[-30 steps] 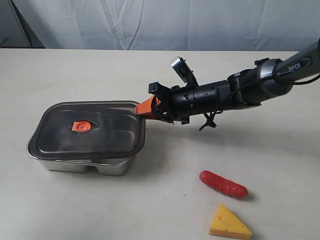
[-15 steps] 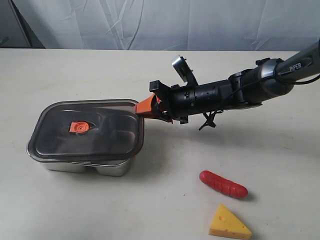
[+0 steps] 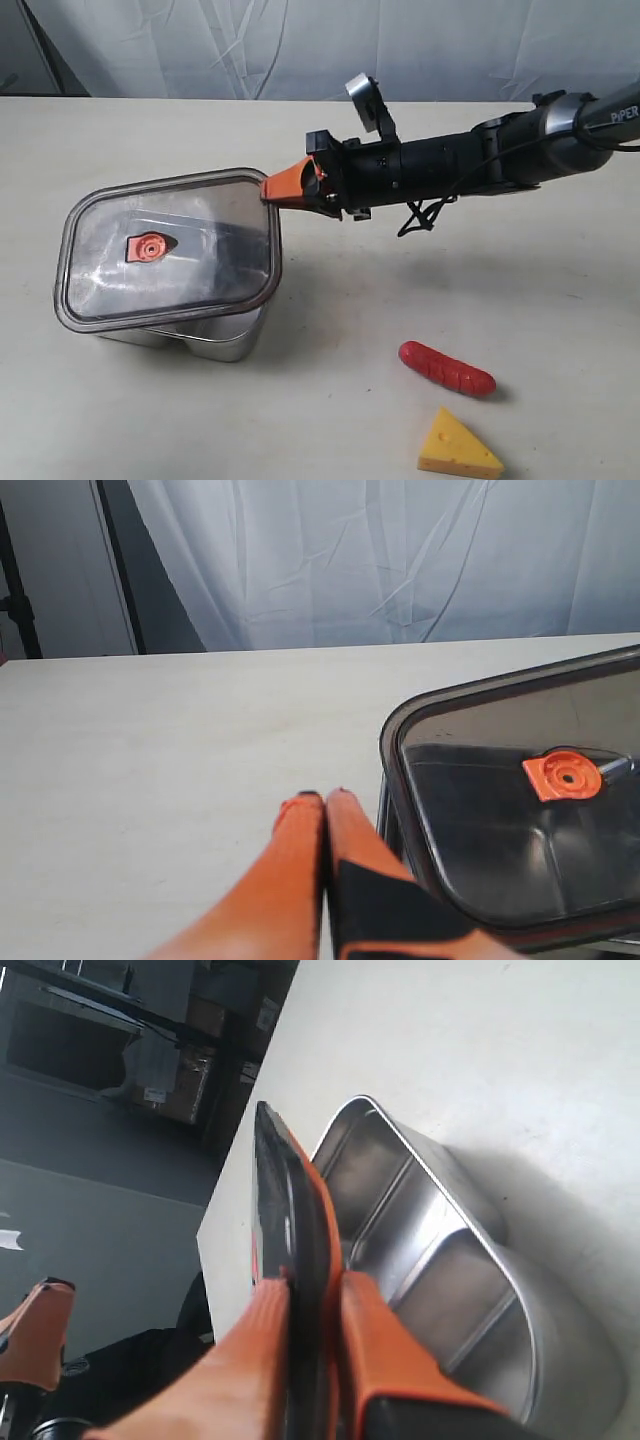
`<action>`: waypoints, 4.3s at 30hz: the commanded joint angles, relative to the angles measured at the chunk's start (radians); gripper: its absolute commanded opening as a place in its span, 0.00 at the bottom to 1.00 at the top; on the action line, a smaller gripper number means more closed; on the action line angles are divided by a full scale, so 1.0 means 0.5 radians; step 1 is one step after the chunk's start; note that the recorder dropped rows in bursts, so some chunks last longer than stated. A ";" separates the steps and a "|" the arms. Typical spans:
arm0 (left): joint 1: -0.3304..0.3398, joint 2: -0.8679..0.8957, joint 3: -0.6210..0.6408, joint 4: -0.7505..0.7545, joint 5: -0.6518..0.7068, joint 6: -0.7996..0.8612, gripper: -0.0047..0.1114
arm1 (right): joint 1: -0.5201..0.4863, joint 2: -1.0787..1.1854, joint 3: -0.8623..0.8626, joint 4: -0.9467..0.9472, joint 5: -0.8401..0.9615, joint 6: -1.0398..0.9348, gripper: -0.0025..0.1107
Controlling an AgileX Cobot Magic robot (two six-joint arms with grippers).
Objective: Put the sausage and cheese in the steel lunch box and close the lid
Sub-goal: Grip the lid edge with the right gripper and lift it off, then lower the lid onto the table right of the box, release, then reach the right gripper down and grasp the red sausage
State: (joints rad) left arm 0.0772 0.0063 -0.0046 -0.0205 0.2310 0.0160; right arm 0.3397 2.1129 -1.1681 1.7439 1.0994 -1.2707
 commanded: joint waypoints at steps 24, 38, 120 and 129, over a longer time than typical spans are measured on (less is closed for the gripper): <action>0.001 -0.013 0.009 0.002 0.000 -0.004 0.04 | -0.374 -0.765 -0.246 -0.445 -0.849 -0.027 0.01; 0.001 -0.013 0.009 0.002 0.000 -0.004 0.04 | 0.057 -0.943 -0.246 -3.062 -1.104 0.697 0.01; 0.001 -0.013 0.009 0.002 0.000 -0.004 0.04 | 0.438 -0.822 0.477 -3.177 -0.611 1.547 0.42; 0.001 -0.013 0.009 0.002 0.000 -0.004 0.04 | 0.438 -0.809 0.544 -3.155 -0.724 1.547 0.42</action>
State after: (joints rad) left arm 0.0772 0.0063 -0.0046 -0.0205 0.2310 0.0160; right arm 0.5623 1.7093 -0.9109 0.1663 0.7560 -0.4892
